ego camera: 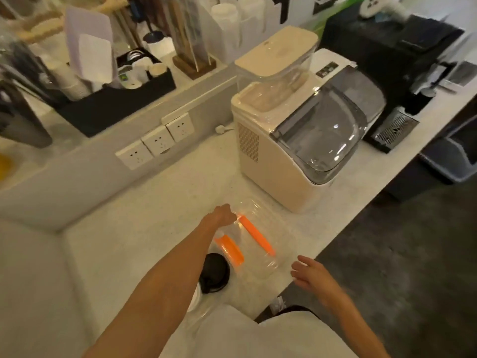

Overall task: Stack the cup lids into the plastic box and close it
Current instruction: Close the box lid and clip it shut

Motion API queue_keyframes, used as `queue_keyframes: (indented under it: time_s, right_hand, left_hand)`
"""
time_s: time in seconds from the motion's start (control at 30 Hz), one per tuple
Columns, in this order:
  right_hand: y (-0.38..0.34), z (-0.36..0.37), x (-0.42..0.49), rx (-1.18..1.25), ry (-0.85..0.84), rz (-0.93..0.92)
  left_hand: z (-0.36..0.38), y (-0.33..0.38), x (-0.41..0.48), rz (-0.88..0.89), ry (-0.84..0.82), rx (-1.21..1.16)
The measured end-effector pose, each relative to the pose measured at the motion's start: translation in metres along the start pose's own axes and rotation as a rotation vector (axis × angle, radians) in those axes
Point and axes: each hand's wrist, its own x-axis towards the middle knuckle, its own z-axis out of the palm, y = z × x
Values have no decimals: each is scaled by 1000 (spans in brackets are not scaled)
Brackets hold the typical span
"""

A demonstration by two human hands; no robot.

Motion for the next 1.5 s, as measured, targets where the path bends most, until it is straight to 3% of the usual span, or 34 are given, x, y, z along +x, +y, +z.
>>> queue_keyframes:
  time_s: [0.23,0.37,0.5,0.77,1.0,1.13,1.27,1.5]
  right_hand:
    - [-5,7,4,363,-66,31]
    - [-18,4,2,500,-112,1]
    - [-47,11,6,458,-103,-11]
    - [-125,73,9,16,-318,-217]
    - [-145,175,2,-478,-522,-378]
    - [-137,212,-13,-674,-531,-453]
    - [-126,209,-27,-883,-505,-558]
    - [-86,161,-40,-1029,-401,-751]
  left_hand:
    - [-4,18,8,125,149,-92]
    - [-24,25,-12,225,224,-329]
    - [-40,4,-53,219,127,-801]
    - [-17,-115,-149,106,280,-1368]
    - [26,-192,-201,-164,564,-1383]
    - [38,-209,-215,-261,638,-1286]
    - [58,-209,-228,-326,667,-1160]
    - [102,-181,-235,-326,748,-884]
